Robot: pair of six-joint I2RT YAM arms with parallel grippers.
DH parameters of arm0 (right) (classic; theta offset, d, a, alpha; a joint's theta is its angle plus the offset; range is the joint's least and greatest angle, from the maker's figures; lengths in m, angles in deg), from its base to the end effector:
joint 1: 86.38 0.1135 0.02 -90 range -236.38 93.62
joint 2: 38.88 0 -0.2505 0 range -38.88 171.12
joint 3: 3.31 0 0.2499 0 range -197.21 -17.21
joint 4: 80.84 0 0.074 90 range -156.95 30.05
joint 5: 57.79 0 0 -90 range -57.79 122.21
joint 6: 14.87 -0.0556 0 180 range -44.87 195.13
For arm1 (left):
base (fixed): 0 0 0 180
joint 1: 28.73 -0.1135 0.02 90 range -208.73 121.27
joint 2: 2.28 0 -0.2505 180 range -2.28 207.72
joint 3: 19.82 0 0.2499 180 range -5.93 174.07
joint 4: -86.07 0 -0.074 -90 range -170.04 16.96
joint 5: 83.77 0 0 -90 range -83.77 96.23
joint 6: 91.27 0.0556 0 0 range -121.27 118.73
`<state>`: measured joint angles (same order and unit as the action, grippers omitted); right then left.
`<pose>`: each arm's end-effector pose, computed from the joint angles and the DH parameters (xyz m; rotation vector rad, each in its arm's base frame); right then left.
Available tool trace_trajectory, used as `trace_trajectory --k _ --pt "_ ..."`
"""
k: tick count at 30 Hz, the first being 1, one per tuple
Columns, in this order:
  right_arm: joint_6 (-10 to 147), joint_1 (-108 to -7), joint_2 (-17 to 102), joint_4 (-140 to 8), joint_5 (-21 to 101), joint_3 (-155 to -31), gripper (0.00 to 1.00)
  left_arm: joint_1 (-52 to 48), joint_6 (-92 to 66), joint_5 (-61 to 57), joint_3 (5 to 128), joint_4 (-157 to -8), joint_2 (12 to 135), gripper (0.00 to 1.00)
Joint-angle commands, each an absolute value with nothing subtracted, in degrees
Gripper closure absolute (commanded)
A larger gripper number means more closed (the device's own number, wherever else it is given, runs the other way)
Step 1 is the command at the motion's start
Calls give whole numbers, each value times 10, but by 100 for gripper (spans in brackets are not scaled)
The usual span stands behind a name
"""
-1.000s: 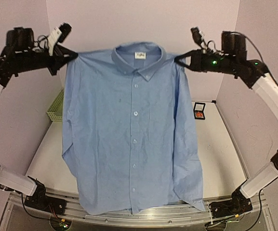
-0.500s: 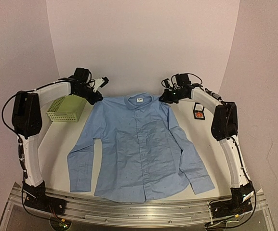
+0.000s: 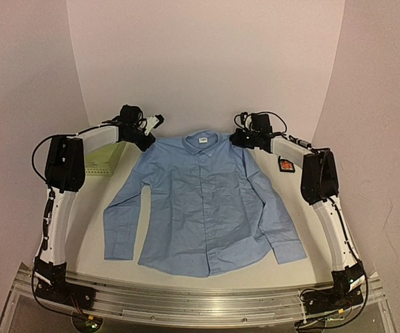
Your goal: Pin the brooch onto the clothing
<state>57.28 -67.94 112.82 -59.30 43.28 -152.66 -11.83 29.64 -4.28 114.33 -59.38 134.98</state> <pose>0.5732 0.2024 0.1699 -0.1382 2.0250 0.5971 0.5284 -0.1712 0.1913 0.9886 1.9834 -0.0694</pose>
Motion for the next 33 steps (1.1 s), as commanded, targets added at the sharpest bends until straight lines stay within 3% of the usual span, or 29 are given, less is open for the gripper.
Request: trace_trajectory --k 1,4,8,11,15,20,25,29,33 --pt "533 -693 1162 -662 363 -1541 93 -131 267 -7 1170 -611 1380 100" --pt "521 -694 1167 -683 334 -1539 73 -132 254 3 1185 -623 1393 95" --pt "491 -693 1157 -687 261 -1541 49 -133 218 47 1289 -619 1441 54" --pt "451 -698 1132 -685 213 -1542 45 -134 166 68 1397 -587 1480 45" --pt "387 -723 1109 -653 246 -1546 43 -134 129 86 1376 -569 1470 45" --pt "471 -711 1040 -594 314 -1501 41 -139 113 72 1328 -524 1427 48" --pt "577 -679 884 -508 316 -1351 41 -127 194 -105 1134 -514 1247 52" --pt "560 -637 760 -452 300 -1198 54 -95 294 -118 976 -457 1126 66" --pt "509 -593 699 -389 302 -1087 73 -88 328 -119 840 -418 1049 70"
